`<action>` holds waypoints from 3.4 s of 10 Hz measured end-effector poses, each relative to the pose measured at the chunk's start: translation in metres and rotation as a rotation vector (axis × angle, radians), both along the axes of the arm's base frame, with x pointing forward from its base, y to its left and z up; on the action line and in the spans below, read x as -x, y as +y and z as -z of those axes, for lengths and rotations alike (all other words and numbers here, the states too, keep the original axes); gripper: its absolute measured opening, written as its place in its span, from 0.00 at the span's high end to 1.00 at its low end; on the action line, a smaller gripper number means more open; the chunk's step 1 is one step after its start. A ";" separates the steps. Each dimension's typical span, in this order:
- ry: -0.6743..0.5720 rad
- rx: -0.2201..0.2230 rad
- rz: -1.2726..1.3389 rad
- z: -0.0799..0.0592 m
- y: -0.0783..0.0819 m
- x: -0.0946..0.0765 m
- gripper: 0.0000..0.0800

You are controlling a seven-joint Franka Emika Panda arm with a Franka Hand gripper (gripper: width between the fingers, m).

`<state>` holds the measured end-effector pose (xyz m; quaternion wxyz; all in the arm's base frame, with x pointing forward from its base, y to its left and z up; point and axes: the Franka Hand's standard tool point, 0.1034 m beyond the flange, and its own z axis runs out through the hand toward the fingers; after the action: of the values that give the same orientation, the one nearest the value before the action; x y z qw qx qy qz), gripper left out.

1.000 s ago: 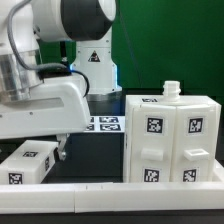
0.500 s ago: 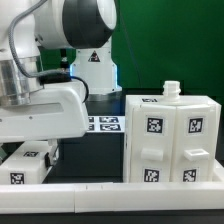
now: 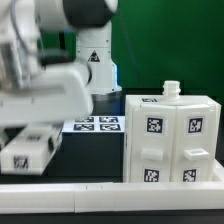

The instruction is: Assemble cabinet

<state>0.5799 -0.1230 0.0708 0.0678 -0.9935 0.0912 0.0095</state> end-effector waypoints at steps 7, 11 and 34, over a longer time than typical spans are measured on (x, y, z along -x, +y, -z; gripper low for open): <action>-0.062 -0.018 0.080 -0.132 0.133 -0.043 0.29; -0.087 -0.019 0.096 -0.125 0.131 -0.040 0.29; -0.093 -0.002 0.199 -0.085 0.191 -0.057 0.30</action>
Offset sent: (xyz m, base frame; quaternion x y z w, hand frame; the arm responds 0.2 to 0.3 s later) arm -0.0001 0.0461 0.0785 -0.0210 -0.0208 0.0633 0.9976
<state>0.6370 0.0684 0.1562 0.0733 -0.9789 0.1860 -0.0431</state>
